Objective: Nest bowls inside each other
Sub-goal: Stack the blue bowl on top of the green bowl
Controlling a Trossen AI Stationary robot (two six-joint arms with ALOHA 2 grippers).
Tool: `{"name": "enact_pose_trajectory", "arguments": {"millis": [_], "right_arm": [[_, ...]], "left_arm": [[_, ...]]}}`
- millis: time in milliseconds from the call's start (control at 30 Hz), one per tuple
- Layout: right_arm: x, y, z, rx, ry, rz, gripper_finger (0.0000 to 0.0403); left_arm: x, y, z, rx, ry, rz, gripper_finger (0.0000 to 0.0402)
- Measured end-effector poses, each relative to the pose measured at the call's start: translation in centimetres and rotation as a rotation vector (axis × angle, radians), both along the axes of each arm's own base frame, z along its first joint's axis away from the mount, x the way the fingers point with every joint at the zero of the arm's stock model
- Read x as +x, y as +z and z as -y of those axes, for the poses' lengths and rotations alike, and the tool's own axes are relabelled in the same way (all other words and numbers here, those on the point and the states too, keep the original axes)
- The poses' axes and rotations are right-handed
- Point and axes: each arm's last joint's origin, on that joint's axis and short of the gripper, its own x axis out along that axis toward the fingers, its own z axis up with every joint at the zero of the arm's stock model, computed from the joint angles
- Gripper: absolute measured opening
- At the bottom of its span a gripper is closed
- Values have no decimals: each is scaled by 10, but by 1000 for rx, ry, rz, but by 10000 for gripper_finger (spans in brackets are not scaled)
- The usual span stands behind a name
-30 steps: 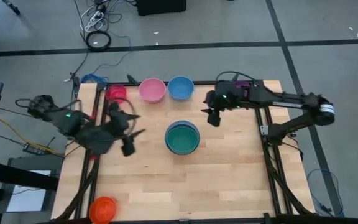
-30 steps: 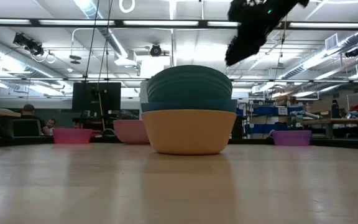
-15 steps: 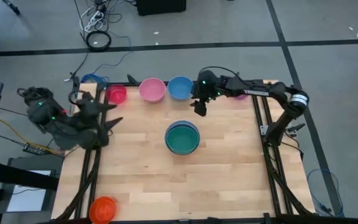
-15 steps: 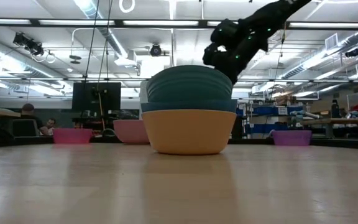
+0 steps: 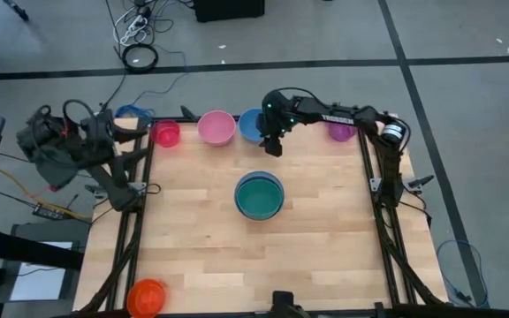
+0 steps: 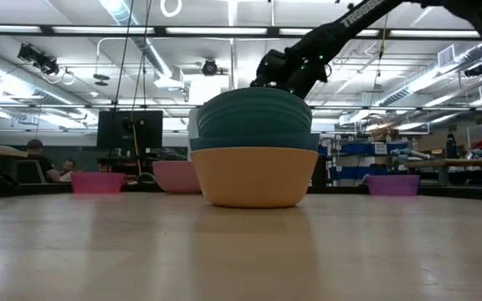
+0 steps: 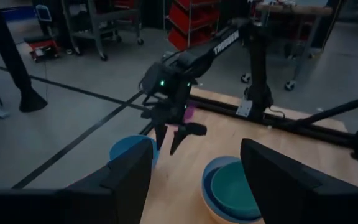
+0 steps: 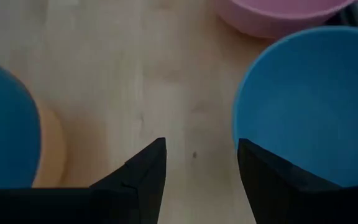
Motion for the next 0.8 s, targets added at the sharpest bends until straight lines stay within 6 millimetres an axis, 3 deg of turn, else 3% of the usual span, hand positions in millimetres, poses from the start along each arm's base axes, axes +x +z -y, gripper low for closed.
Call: {"name": "enact_pose_trajectory", "arguments": {"millis": [333,567,800], "right_arm": [[-6,-16,28,23,-39,-32,185],[-14,-23,37,46,-45,-75,171],[-11,-53,42,74,-44,-146,162]], "left_arm": [[-27,3,-29,-21,3,69,253],[-39,2,-41,-31,6,96,253],[-42,2,-45,-36,1,101,253]]}}
